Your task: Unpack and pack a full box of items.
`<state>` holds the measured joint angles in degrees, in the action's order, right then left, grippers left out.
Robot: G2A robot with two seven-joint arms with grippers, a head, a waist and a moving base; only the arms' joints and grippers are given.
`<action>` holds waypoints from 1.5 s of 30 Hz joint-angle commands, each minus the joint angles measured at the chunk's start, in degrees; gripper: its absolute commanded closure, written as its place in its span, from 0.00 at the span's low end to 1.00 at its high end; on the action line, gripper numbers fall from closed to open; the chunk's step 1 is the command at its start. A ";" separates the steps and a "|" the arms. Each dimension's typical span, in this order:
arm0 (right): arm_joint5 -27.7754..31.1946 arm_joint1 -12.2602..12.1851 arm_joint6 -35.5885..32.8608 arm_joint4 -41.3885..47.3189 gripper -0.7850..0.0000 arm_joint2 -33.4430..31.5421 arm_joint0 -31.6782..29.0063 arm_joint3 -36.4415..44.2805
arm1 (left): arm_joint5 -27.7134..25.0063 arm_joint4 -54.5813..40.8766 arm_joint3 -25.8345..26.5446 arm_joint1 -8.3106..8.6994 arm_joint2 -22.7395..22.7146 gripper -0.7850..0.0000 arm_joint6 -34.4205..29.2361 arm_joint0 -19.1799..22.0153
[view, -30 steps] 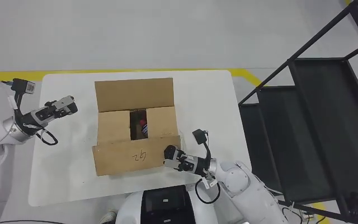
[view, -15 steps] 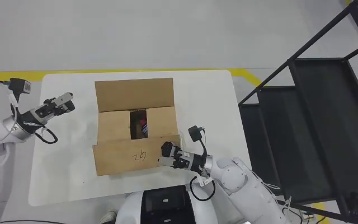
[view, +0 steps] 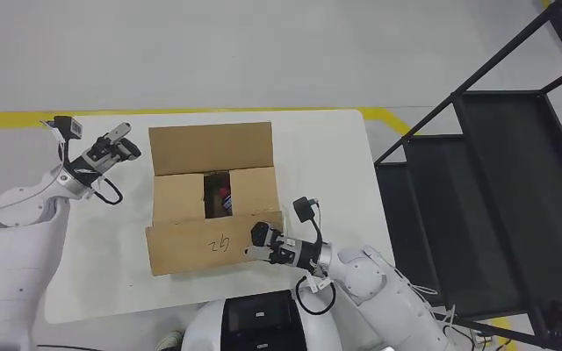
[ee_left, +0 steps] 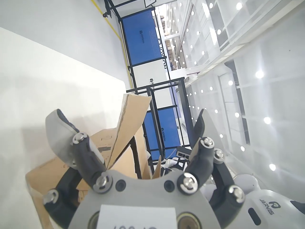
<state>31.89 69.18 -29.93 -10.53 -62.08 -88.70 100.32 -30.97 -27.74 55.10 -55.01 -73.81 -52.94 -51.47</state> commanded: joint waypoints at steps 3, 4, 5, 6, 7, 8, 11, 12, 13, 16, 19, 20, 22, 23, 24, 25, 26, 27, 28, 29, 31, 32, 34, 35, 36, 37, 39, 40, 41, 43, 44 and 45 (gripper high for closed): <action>0.11 -0.06 0.16 0.07 0.00 0.24 0.41 -0.12 | -4.34 -2.78 -5.22 -1.76 3.64 0.00 -1.12 3.81; 0.14 -0.08 0.24 0.15 0.00 0.26 0.50 -0.14 | -4.87 -2.62 -6.35 -2.15 4.58 0.00 -1.70 4.81; 0.19 -0.10 0.34 0.24 0.00 0.28 0.58 -0.19 | -5.37 -3.01 -7.35 -2.58 5.44 0.00 -2.07 5.60; 0.20 -0.12 0.44 0.29 0.00 0.29 0.64 -0.25 | -5.62 -3.80 -8.24 -3.00 6.15 0.00 -2.44 6.25; 0.29 -0.13 0.53 0.35 0.00 0.35 0.69 -0.25 | -5.78 -4.68 -8.90 -3.37 6.73 0.00 -3.08 6.86; 0.37 -0.15 0.59 0.42 0.00 0.40 0.72 -0.26 | -5.84 -6.00 -9.41 -3.70 7.12 0.00 -3.99 7.35; 0.41 -0.22 0.79 0.54 0.00 0.48 0.77 -0.32 | -6.55 -10.48 -10.24 -4.24 7.16 0.00 -8.13 8.13; 0.42 -0.25 0.83 0.53 0.00 0.51 0.79 -0.35 | -6.70 -12.18 -10.41 -4.30 6.85 0.00 -9.69 8.11; 0.45 -0.27 0.87 0.54 0.00 0.52 0.81 -0.40 | -6.68 -14.02 -10.35 -4.31 6.43 0.00 -11.43 8.03; 0.62 -0.35 0.85 0.60 0.00 0.63 0.98 -0.68 | -4.37 -18.27 -8.38 -4.00 4.95 0.00 -16.01 7.11; 0.62 -0.39 1.03 0.64 0.00 0.73 1.23 -0.91 | -1.35 -19.81 -3.89 -3.08 2.68 0.00 -19.04 4.73; 0.48 -0.41 1.12 0.51 0.00 0.75 1.34 -0.91 | -0.58 -20.07 -2.16 -2.70 1.71 0.00 -19.80 3.65; -0.10 -0.45 1.53 -0.34 0.00 0.69 1.52 -0.52 | 1.12 -21.20 1.91 -1.89 -0.75 0.00 -21.51 0.92; -0.41 -0.48 1.96 -0.86 0.00 0.57 1.52 -0.21 | 2.15 -21.44 3.91 -1.51 -1.83 0.00 -22.54 -0.37; -0.63 -0.49 2.18 -1.21 0.00 0.53 1.46 0.00 | 2.75 -21.40 5.10 -1.25 -2.60 0.00 -23.14 -1.22; -1.14 -0.54 2.51 -2.02 0.00 0.37 1.39 0.35 | 3.85 -20.70 6.86 -0.83 -3.61 0.00 -24.24 -2.53; -1.76 -0.58 2.84 -2.76 0.00 0.24 1.25 0.74 | 5.20 -19.97 8.49 -0.40 -4.55 0.00 -25.59 -3.78; -2.41 -0.63 3.09 -3.55 0.00 0.12 1.10 1.15 | 6.06 -19.19 10.08 0.00 -5.59 0.00 -26.45 -4.92; -3.06 -0.68 3.28 -4.26 0.00 0.09 0.89 1.69 | 7.62 -17.93 12.20 0.49 -6.56 0.00 -28.01 -6.57; -3.41 -0.71 3.41 -4.45 0.00 0.05 0.77 1.92 | 8.67 -17.30 13.52 0.84 -7.33 0.00 -29.06 -7.66; -4.24 -0.76 3.62 -4.86 0.00 -0.14 0.70 1.97 | 9.96 -15.83 15.20 1.34 -8.30 0.00 -30.35 -9.29; -5.01 -0.80 3.76 -5.38 0.00 -0.30 0.68 1.90 | 10.72 -15.05 16.02 1.60 -8.67 0.00 -31.11 -10.15; -6.71 -0.87 4.18 -6.82 0.00 -0.52 0.63 1.83 | 11.48 -13.91 17.20 2.00 -9.29 0.00 -31.87 -11.46; -7.80 -0.89 4.61 -7.65 0.00 -0.65 0.54 1.73 | 11.83 -13.75 17.63 2.14 -9.39 0.00 -32.22 -12.12; -8.42 -0.89 4.89 -8.11 0.00 -0.55 0.41 1.94 | 12.20 -14.17 17.92 2.24 -9.53 0.00 -32.59 -12.61; -8.72 -0.89 5.15 -8.21 0.00 -0.46 0.25 2.06 | 12.98 -14.77 18.04 2.32 -9.54 0.00 -33.36 -13.07; -10.15 -0.95 5.47 -9.48 0.00 -0.55 -0.01 2.00 | 14.05 -14.27 18.59 2.55 -9.58 0.00 -34.44 -13.61; -10.94 -0.97 5.60 -10.23 0.00 -0.54 -0.13 2.11 | 14.55 -13.42 19.04 2.69 -9.42 0.00 -34.94 -13.90; -11.43 -0.98 5.75 -10.56 0.00 -0.45 -0.26 2.30 | 14.67 -11.98 19.58 2.86 -9.23 0.00 -35.06 -14.21; -11.87 -1.00 6.15 -10.96 0.00 -0.40 -0.45 2.53 | 14.36 -8.85 20.52 3.22 -8.84 0.00 -34.76 -14.83; -12.01 -1.02 6.38 -11.22 0.00 -0.43 -0.57 2.70 | 14.07 -7.76 20.72 3.38 -8.63 0.00 -34.46 -15.16; -12.17 -1.06 6.56 -11.52 0.00 -0.51 -0.73 2.86 | 13.77 -7.06 20.95 3.52 -8.43 0.00 -34.16 -15.39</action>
<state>19.80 68.15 -23.50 -21.85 -62.53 -89.32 103.07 -16.92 -35.55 75.89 -51.60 -82.41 -87.40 -66.65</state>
